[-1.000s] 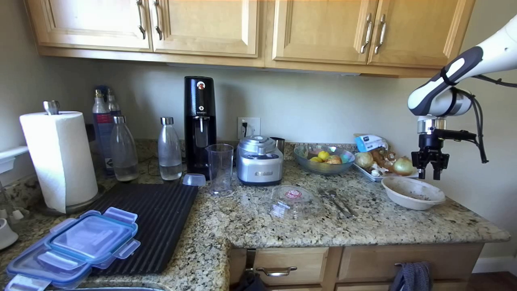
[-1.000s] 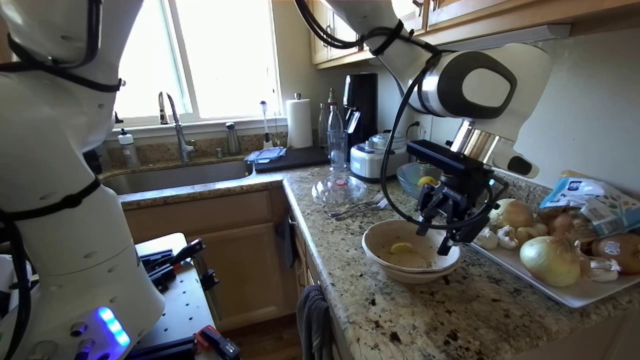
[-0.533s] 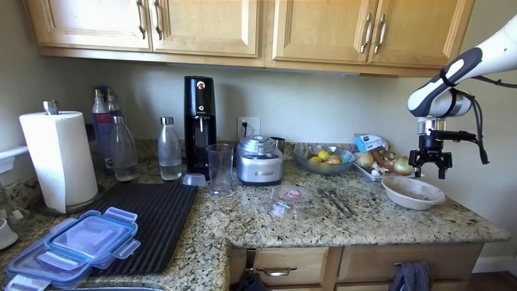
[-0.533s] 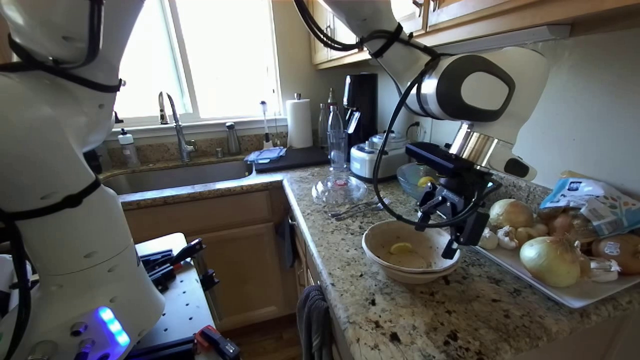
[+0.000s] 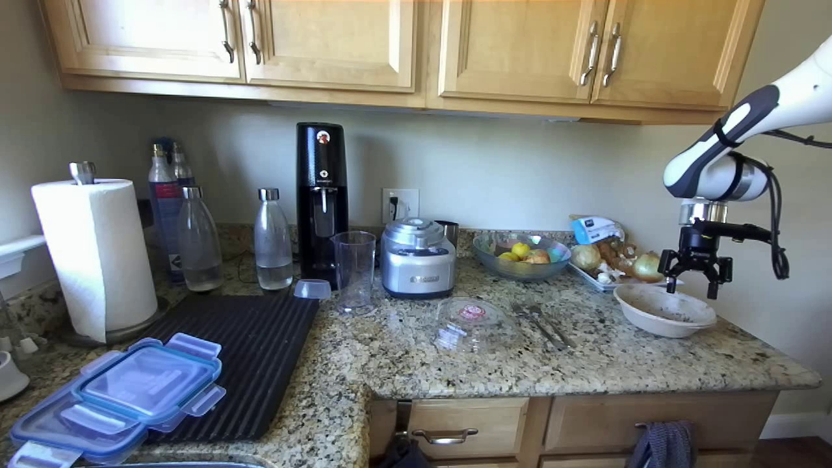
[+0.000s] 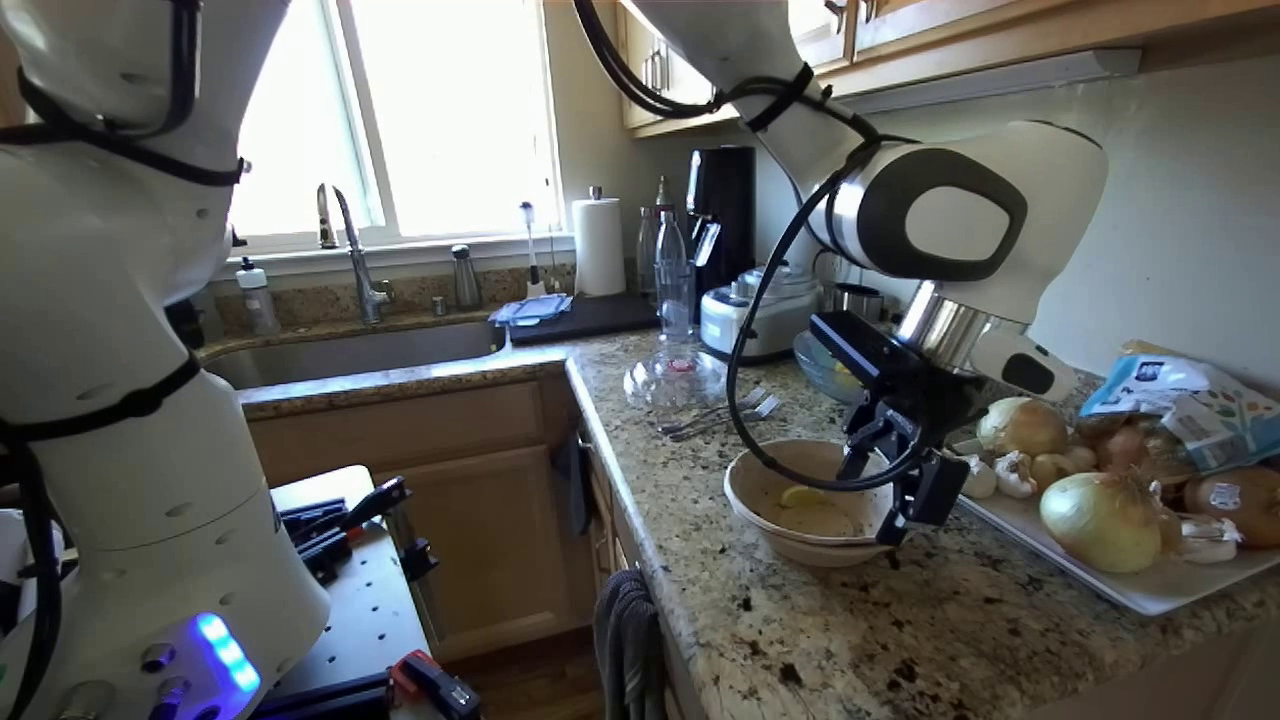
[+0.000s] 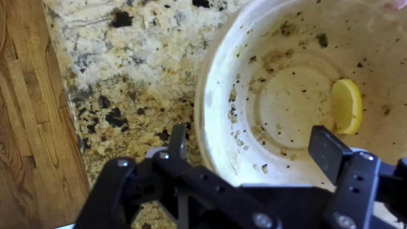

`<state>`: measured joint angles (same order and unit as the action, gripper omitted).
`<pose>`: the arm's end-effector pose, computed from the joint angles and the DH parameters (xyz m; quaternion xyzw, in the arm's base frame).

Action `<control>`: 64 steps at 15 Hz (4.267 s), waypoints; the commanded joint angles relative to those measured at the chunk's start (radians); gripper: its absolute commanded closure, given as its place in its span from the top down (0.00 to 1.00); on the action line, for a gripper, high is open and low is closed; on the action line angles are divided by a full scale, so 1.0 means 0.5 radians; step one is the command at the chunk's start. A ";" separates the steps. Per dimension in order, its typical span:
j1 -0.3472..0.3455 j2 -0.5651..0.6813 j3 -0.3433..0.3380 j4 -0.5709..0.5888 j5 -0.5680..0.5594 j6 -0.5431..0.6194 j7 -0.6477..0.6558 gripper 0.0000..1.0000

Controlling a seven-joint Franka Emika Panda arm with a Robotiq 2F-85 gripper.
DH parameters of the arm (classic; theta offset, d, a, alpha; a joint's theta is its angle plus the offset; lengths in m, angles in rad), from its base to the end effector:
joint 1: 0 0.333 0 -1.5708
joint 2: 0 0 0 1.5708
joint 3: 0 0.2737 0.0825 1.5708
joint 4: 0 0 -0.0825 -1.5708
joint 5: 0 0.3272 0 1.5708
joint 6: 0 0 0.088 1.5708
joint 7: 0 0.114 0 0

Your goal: Pick the forks from the bowl and put it on the counter, then unstack the bowls

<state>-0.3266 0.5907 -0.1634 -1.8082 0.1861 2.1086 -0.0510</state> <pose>0.4966 -0.2504 0.1984 -0.9538 0.2653 0.1267 0.0617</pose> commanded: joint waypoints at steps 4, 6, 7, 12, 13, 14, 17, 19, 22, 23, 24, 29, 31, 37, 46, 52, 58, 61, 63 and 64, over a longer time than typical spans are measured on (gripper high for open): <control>-0.066 -0.056 -0.004 -0.164 0.141 0.169 -0.001 0.52; -0.074 -0.060 -0.004 -0.176 0.160 0.175 -0.005 0.38; -0.073 -0.064 -0.007 -0.182 0.163 0.181 0.001 0.33; -0.054 -0.089 -0.030 -0.214 0.130 0.248 0.018 0.06; -0.045 -0.092 -0.035 -0.219 0.115 0.261 0.025 0.07; -0.039 -0.097 -0.037 -0.221 0.108 0.264 0.028 0.07; -0.020 -0.114 -0.044 -0.228 0.082 0.278 0.035 0.08; 0.001 -0.123 -0.053 -0.232 0.052 0.284 0.049 0.07; 0.076 -0.124 -0.095 -0.235 -0.096 0.290 0.107 0.08; 0.105 -0.125 -0.110 -0.238 -0.156 0.300 0.140 0.08; 0.154 -0.125 -0.136 -0.246 -0.243 0.330 0.205 0.08; 0.360 -0.121 -0.228 -0.276 -0.632 0.408 0.486 0.08; 0.386 -0.123 -0.227 -0.282 -0.692 0.397 0.518 0.14; 0.408 -0.128 -0.225 -0.304 -0.769 0.386 0.602 0.44; 0.363 -0.147 -0.210 -0.331 -0.711 0.378 0.581 0.69; 0.191 -0.160 -0.158 -0.293 -0.440 0.333 0.426 0.20; 0.086 -0.182 -0.150 -0.288 -0.237 0.335 0.333 0.03; 0.058 -0.189 -0.136 -0.287 -0.170 0.330 0.275 0.07; 0.029 -0.193 -0.114 -0.284 -0.119 0.315 0.208 0.08; 0.012 -0.197 -0.096 -0.283 -0.091 0.306 0.150 0.07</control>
<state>-0.2806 0.5422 -0.2462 -1.9111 0.0978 2.2677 0.0941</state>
